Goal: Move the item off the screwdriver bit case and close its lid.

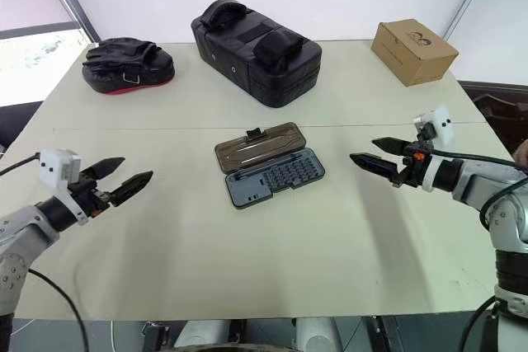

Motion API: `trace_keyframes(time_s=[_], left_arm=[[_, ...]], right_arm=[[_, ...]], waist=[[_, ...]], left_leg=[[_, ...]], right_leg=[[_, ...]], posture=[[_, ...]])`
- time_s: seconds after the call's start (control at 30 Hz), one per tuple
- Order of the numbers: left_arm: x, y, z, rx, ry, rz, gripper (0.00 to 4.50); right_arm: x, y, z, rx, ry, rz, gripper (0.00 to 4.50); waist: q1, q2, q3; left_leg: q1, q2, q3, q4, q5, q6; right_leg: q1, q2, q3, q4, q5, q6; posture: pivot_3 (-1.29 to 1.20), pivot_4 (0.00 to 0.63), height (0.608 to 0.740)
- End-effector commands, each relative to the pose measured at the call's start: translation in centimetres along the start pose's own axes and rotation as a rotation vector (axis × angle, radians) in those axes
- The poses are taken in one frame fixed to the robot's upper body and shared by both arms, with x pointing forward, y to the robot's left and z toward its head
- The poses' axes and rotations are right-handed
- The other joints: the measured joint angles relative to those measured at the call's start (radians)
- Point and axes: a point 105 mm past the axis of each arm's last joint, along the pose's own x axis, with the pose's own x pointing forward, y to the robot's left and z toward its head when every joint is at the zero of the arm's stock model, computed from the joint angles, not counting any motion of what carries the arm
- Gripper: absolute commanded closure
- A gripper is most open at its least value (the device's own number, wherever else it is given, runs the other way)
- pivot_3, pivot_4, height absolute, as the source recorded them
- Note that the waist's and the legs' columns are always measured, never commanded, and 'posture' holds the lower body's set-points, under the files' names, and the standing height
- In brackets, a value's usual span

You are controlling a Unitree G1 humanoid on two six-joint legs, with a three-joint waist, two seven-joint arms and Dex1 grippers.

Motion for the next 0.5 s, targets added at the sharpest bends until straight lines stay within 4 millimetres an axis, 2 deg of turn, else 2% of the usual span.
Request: trace_keyframes(time_s=[0.03,0.37,0.5], left_arm=[[-0.1,0.4,1.4,0.016,-0.049,0.020,0.00],[0.2,-0.6,0.6,-0.040,-0.022,0.001,0.00],[0.4,-0.8,0.8,-0.068,-0.032,-0.009,0.00]], right_arm=[[0.3,0.9,1.1,-0.040,-0.021,0.028,0.03],[1.2,1.3,0.8,-0.023,-0.030,0.032,0.03],[1.5,1.4,0.7,-0.021,-0.034,0.027,0.03]], waist=[[0.002,0.000,0.000],[0.006,0.000,0.000],[0.006,0.000,0.000]], left_leg=[[0.000,0.000,0.000,0.000,0.000,0.000],[0.000,0.000,0.000,0.000,0.000,0.000],[0.000,0.000,0.000,0.000,0.000,0.000]], right_leg=[[0.000,0.000,0.000,0.000,0.000,0.000],[0.000,0.000,0.000,-0.001,0.000,0.000],[0.000,-0.001,0.000,-0.001,0.000,0.000]], posture=[[0.00,0.150,0.740],[0.00,0.150,0.740],[0.00,0.150,0.740]])
